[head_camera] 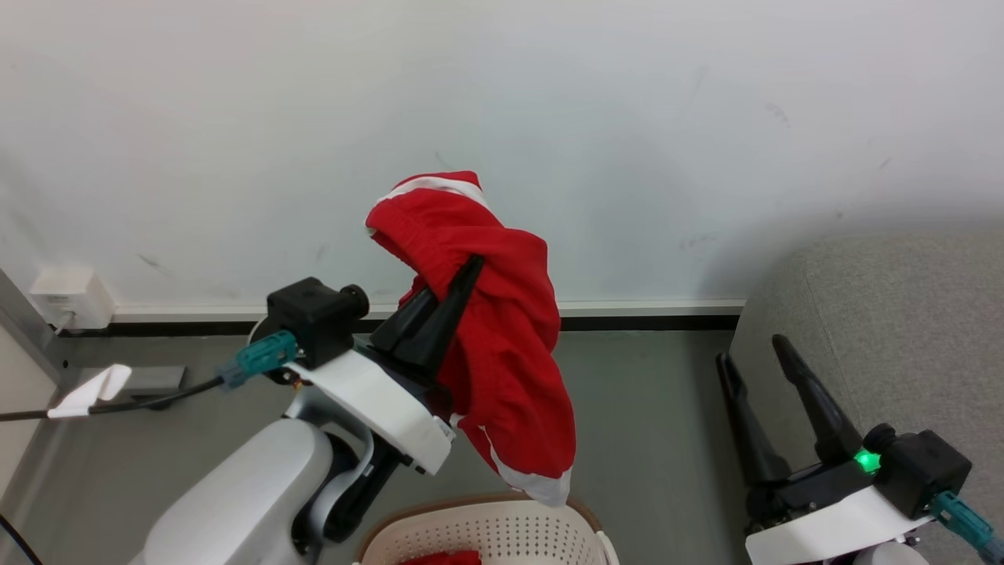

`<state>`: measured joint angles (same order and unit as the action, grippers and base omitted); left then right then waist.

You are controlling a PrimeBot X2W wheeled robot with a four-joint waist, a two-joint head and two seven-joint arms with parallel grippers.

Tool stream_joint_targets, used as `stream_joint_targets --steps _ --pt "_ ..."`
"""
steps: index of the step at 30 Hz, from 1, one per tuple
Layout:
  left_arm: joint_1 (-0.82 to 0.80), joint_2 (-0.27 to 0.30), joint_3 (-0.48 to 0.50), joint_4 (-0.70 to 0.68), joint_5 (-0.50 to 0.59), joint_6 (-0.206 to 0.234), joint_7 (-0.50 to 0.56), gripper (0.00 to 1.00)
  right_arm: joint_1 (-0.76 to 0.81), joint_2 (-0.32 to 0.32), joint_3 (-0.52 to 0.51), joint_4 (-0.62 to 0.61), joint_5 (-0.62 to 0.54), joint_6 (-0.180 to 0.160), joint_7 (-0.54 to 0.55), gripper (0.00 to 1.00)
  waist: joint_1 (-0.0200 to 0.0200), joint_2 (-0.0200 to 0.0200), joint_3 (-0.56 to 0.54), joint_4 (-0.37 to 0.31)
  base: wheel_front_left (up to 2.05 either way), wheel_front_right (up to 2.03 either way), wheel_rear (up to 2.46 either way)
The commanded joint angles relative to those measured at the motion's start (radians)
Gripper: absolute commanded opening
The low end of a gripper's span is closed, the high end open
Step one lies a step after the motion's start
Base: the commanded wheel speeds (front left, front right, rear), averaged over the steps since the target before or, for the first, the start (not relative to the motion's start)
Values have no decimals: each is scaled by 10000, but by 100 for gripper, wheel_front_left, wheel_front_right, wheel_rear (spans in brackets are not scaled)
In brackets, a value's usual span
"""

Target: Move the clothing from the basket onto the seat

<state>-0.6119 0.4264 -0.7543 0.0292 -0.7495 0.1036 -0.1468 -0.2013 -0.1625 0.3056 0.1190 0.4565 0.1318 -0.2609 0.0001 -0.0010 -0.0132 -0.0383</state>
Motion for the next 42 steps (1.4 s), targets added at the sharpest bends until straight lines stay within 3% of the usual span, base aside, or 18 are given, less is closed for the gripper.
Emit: stream_joint_targets --steps 1,10,17,27,36,37,40,42 --pt "-12 81 15 -30 122 18 26 0 -11 -103 131 12 88 -21 -18 100 -1 1 11 3 0 0 0" --pt "-353 -181 -138 133 173 -129 20 0 -606 -602 2596 610 874 -21 20 100 -1 1 50 237 0 0 0" --pt "-635 -605 -456 360 135 -419 72 0 -1552 -691 4378 1867 1469 -21 88 100 -1 1 -48 711 0 0 0" --pt "-715 -1326 -1250 334 134 -890 277 0 -2834 -452 5531 3956 2042 -21 3 100 -1 1 -255 1749 0 0 0" --pt "-730 -1813 -1719 470 -3 -1112 368 0 -3356 -197 5834 4485 2588 -21 -35 100 -1 1 -335 2592 0 0 0" --pt "-728 -1832 -1720 490 -28 -1121 370 0 -3366 -166 5794 4507 2609 -21 -34 55 -1 1 -330 2655 0 0 0" --pt "-709 -1831 -1711 568 -86 -1131 330 0 -3368 -100 5637 4498 2610 -21 -36 0 -1 1 -321 2798 0 0 0" --pt "-678 -1805 -1694 613 -98 -1118 298 0 -3310 -88 5521 4423 2534 -21 -38 0 -1 1 -322 2843 0 0 0"
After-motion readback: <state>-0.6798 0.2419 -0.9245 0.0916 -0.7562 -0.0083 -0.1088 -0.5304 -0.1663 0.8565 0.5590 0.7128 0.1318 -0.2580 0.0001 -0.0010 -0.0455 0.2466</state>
